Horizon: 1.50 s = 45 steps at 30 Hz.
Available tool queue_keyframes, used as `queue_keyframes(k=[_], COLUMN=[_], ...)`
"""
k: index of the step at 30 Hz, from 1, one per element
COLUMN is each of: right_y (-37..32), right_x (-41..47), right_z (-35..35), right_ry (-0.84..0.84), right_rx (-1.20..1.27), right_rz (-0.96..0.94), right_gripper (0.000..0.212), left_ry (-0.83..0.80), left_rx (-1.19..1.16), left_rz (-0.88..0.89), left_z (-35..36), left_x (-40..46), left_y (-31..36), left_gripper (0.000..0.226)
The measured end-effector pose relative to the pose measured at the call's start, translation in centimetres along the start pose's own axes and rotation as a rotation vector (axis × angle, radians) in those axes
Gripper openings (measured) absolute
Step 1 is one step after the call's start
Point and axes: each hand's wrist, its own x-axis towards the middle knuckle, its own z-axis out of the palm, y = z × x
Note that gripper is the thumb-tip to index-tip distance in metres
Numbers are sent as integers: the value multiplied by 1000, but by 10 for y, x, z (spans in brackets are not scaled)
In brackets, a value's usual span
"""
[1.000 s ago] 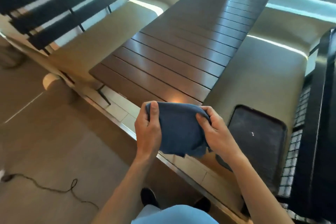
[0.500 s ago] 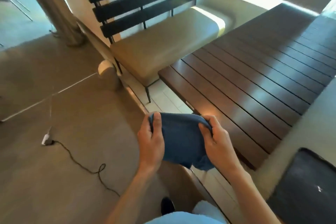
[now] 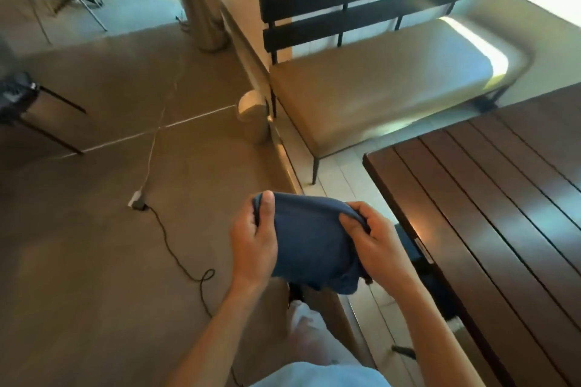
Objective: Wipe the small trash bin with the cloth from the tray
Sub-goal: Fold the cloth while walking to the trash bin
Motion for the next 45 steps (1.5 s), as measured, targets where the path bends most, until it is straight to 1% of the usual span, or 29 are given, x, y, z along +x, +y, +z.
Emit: queue_keyframes(k=[5,7,9,18,26,32,34,37,41,45], right_y=[-18,-26,-38,-83,-113,-147,-161,-174,-184,-191], right_x=[99,136,174,319,440,527,557,598,647,699], right_z=[23,30,37,82,153,212,227,245,262,272], right_ry=[-91,-115,-145,-212,-147,-106,-95,-74,-64,-80], right_rx=[-45,-41,-49,-57,-64,-62,-27,5,18,36], right_rz=[-19,-1,17,41,34,51,46,70,97,87], right_gripper=[16,12,14,14,14,16,17,17,17,16], left_ry=[76,102,129,207,193,122,104,91,78,73], left_rx=[18,31,34,51,32,19,27,85,98,116], left_rz=[-49,-66,-77,-108,-123,-133,-120,-116,-96,-114], left_z=[0,1,2,-8,-35,-70,-79,-87,-89,-84], left_x=[90,126,162,302,444,561,600,649,707,763], left_y=[-6,-4,2,-7,-28,-31,-27,-24,-31,-37], left_gripper=[37,36,33,38,38,37,39,39,41,42])
